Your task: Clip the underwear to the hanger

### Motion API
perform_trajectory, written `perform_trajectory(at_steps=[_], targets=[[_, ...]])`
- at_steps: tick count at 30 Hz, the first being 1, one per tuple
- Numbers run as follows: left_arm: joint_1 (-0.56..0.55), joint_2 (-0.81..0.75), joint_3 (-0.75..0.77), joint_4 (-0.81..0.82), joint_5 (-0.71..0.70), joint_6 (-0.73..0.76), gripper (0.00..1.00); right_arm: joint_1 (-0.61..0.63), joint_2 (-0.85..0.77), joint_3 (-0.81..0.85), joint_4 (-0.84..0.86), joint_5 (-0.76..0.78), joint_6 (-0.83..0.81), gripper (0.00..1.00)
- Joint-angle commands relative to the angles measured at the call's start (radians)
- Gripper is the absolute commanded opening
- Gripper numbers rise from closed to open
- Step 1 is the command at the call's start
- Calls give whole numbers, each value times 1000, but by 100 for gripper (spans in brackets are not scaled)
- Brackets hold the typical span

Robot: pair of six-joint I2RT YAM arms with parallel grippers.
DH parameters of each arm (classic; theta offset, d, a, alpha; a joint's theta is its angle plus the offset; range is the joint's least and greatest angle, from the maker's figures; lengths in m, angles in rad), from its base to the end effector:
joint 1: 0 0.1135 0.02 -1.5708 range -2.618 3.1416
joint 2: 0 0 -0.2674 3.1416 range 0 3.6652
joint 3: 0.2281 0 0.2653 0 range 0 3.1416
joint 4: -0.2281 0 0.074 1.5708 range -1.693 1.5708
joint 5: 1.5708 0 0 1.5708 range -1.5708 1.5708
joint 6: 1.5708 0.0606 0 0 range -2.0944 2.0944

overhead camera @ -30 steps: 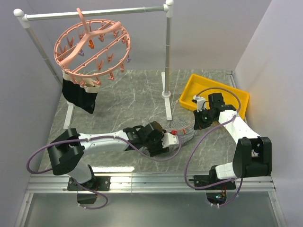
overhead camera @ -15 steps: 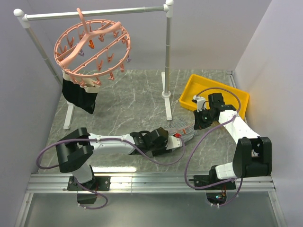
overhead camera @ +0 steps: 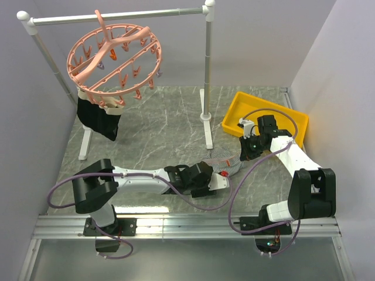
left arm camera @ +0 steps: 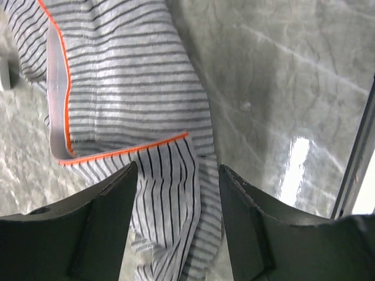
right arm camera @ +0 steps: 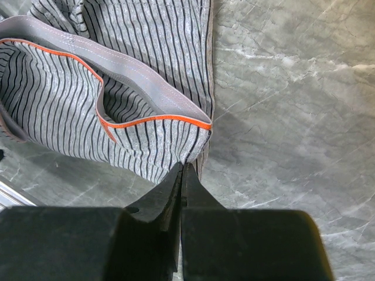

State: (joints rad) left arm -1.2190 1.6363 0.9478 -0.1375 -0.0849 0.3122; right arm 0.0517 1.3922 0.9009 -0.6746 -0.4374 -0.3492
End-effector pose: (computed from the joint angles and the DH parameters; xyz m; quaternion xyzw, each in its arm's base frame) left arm 0.1310 -0.3421 0.1637 0.6338 0.6816 -0.1237 0.3441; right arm 0.2777 0.0401 0.1892 -0.2331 0.9284 0.1811 0.2256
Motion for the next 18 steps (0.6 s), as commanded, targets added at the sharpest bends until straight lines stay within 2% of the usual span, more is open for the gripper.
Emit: perform_trajectory(at_steps=[1,3,6,13,18], targets=[[-5,42,52,39,4,-2,62,-6,-1,16,10,-4,1,0],[-5,60,60,44,-13,4,60,-6,1,16,9,-4,1,0],[-4,66,62,39,-19,5,51,-6,1,16,10,-4,0,0],[29,-16,40,4,-4,-19,22,-6,-7,13,10,-7,-4,0],[124,-101,52,-66,59,-82,4,-6,-28,13,17,-15,4,0]])
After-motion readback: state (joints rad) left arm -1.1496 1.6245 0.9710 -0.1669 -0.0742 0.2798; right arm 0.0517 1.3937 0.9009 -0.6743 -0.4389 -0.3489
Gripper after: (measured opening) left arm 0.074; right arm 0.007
